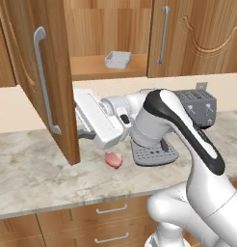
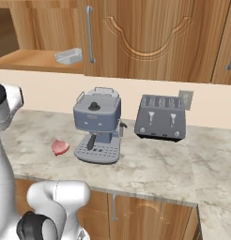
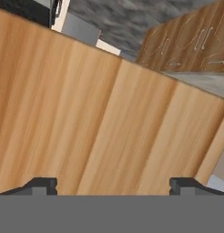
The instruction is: Retrieve the tupperware from the cabinet, then place the raw meat into the tupperware to avoid contamination.
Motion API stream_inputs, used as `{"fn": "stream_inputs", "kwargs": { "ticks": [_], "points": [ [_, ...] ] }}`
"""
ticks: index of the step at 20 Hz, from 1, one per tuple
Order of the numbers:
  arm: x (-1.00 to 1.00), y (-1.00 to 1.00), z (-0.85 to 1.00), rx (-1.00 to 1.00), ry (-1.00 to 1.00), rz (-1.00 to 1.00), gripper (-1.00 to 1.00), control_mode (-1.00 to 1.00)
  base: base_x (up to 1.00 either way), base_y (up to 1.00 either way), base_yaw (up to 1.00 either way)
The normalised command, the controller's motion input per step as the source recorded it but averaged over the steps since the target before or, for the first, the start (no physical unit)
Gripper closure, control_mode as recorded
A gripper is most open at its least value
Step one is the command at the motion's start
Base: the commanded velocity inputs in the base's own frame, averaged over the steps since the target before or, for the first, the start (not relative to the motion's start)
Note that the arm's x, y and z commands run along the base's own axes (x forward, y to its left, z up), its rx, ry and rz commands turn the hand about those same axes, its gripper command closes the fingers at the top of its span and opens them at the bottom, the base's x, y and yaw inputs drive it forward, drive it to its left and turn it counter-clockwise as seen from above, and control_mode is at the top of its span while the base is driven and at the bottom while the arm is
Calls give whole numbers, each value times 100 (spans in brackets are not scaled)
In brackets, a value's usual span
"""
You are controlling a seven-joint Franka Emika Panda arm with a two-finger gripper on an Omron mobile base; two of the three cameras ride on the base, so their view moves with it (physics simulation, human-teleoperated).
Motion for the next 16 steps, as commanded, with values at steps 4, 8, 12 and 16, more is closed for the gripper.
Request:
{"fn": "stream_inputs", "kwargs": {
  "ticks": [4,8,12,16],
  "points": [
    [2,35,0,-2,2,-3,-100,-100,0,0,0],
    [0,23,0,-6,1,-3,-100,-100,0,0,0],
    [0,-2,0,-9,0,0,-100,-100,0,0,0],
    [4,-44,8,-9,0,0,-100,-100,0,0,0]
  ]
}}
